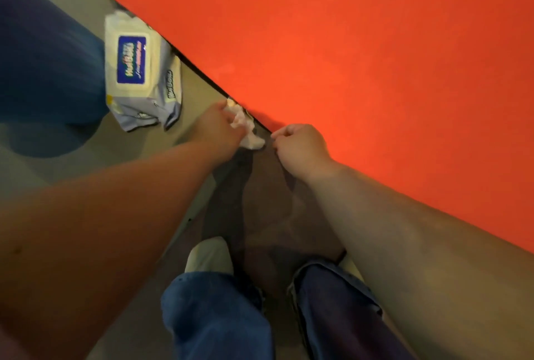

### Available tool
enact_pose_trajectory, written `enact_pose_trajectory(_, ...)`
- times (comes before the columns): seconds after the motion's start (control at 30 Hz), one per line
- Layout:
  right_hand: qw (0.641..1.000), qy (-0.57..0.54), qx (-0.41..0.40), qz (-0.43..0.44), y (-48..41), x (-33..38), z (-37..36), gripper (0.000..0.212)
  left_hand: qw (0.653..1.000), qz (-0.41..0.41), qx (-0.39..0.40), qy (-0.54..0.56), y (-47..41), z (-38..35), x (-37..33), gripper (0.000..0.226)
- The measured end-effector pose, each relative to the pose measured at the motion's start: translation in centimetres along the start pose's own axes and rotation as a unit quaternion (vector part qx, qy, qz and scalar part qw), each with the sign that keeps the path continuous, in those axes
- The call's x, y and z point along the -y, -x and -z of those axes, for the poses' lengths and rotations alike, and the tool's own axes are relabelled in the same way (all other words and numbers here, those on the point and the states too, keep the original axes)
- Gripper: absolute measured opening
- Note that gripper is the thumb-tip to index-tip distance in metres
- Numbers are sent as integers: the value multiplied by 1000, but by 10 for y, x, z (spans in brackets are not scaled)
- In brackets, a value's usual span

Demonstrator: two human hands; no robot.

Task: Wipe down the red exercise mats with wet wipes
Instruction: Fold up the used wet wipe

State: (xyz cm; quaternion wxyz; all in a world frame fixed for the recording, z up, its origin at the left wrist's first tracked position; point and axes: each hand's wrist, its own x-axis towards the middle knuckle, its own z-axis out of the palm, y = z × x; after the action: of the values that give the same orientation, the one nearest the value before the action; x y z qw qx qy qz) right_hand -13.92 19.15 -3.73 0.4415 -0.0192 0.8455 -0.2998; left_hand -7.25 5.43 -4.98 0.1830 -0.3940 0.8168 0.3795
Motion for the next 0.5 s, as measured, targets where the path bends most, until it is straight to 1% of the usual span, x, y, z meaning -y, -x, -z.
enact_pose_trajectory(0.03,1000,-15,0,-6,-5,-6,-6,19,1000,-15,-5,-23,-10,-5,4,40)
enact_pose_trajectory(0.1,999,-49,-5,-16,-10,-15,-15,20,997,-43,-26,-63,-25,-11,10,30)
enact_pose_trajectory(0.17,997,-66,-14,-24,-13,-19,-20,22,994,-52,-42,-85,-28,-10,16,23)
enact_pose_trajectory(0.33,997,-76,-12,-33,-2,-13,-25,21,991,-25,5,-129,15,8,47,23)
enact_pose_trajectory(0.37,996,-79,-7,-34,0,-11,-28,20,995,-3,14,-101,25,11,53,25)
enact_pose_trajectory(0.43,996,-79,10,-35,2,-6,-34,19,998,54,33,25,43,14,59,33)
enact_pose_trajectory(0.47,997,-69,26,-33,4,-3,-37,19,993,71,36,87,49,15,58,33)
enact_pose_trajectory(0.5,996,-61,48,-34,5,-1,-42,18,988,77,29,133,52,15,57,26)
